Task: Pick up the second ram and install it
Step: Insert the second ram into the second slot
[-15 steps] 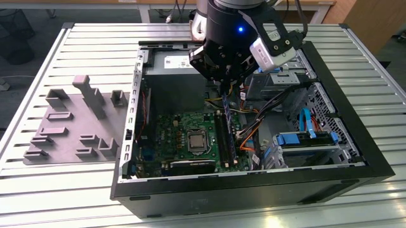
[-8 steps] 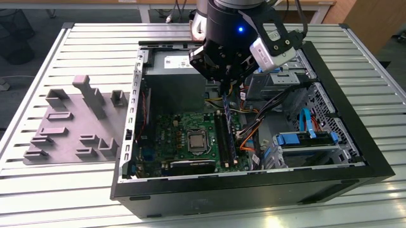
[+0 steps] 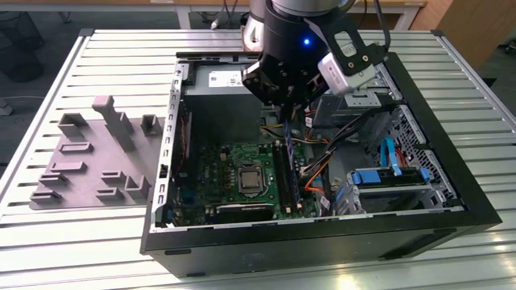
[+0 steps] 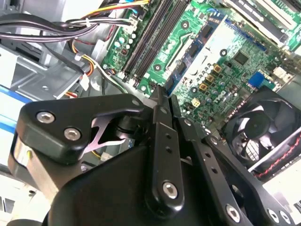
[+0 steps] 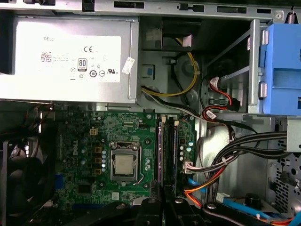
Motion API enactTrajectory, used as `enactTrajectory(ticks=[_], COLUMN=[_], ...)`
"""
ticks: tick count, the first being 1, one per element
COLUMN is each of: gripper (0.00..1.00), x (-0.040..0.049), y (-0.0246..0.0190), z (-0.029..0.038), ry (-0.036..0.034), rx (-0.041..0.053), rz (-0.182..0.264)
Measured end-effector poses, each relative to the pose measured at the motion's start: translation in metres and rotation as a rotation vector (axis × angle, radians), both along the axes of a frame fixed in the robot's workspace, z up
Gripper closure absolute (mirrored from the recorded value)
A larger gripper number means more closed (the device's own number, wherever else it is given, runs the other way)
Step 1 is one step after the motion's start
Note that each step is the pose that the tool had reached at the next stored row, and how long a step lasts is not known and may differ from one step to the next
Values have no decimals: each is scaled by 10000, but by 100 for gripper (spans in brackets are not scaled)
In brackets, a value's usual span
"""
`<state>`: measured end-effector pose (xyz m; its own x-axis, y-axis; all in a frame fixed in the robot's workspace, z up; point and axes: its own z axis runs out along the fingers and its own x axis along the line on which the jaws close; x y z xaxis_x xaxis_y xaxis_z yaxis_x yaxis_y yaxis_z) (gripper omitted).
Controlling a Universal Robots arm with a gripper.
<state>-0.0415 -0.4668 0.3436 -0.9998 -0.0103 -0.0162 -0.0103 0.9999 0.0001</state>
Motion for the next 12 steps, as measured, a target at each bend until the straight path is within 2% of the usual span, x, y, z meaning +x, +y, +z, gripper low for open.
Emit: enactTrajectory(ticks=[7, 12], gripper=[86, 86], x=[5, 5], y=[-1, -1], z=[-127, -138], ry=[68, 72], rx=[0, -2], rz=[-1, -1])
